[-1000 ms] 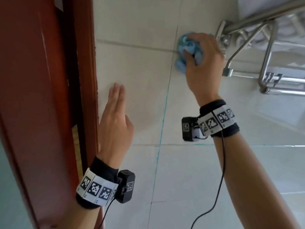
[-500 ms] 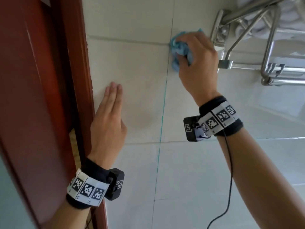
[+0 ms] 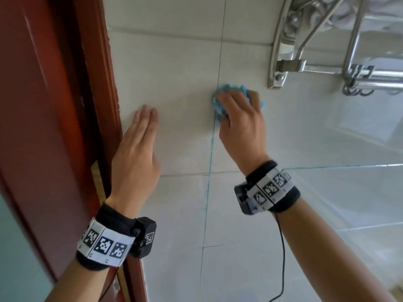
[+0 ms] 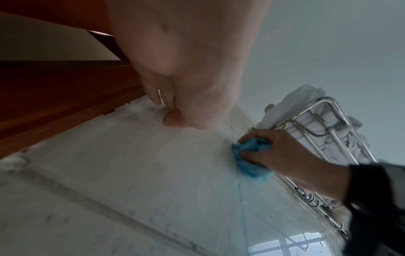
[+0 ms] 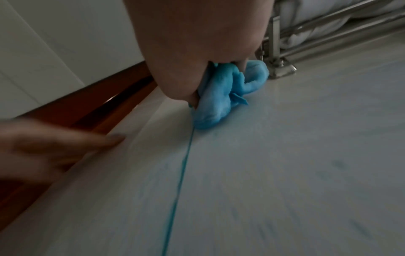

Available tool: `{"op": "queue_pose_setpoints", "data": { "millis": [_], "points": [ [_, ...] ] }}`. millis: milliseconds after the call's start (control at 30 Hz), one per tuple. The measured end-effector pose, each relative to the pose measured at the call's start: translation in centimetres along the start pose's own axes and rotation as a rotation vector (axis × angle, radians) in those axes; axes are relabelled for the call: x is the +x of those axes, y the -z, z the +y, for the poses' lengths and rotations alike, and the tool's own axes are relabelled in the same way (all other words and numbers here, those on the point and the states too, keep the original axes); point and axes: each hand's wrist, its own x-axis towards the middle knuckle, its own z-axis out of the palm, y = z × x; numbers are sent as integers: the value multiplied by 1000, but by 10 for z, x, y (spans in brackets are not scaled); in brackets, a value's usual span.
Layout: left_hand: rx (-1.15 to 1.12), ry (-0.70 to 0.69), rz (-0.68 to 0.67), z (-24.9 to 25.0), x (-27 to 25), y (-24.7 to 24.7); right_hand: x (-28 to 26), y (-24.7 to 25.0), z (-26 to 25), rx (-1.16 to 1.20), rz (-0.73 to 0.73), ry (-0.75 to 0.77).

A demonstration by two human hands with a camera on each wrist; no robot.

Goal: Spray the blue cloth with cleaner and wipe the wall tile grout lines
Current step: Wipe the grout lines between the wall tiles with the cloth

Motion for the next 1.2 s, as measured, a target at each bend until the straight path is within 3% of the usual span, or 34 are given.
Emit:
{"op": "queue_pose_setpoints", "data": {
  "millis": [200,333,467,567,667,767,900,1000,1200],
  "points": [
    [-20,11,-32,2,-7,1,62,-4,-3,-16,113,-78],
    [-30,8,-33,-4,-13,0,27,-15,-13,-54,102,-84],
    [-31,16,-53,-8,-17,0,-35,-25,-16,-68,29,9],
    [-36,18,-54,-7,-18,0,-47,-21,-13,-41,-19,45],
    [-34,12,-53,-5,-18,0,-20,-11,-12,-25,-47,22],
    [-32,26,-72,-4,-19,1,26,-7,-9,21,44,-74],
    [-30,27,-88,-5,-20,0,56,-7,-2,56,120,-91],
    [-36,35,-79,-7,-22,-2,31,-14,-7,58,121,-103],
    [-10,49,-67,-1,-26,-7,-67,-32,-8,28,48,-90]
  ]
}}
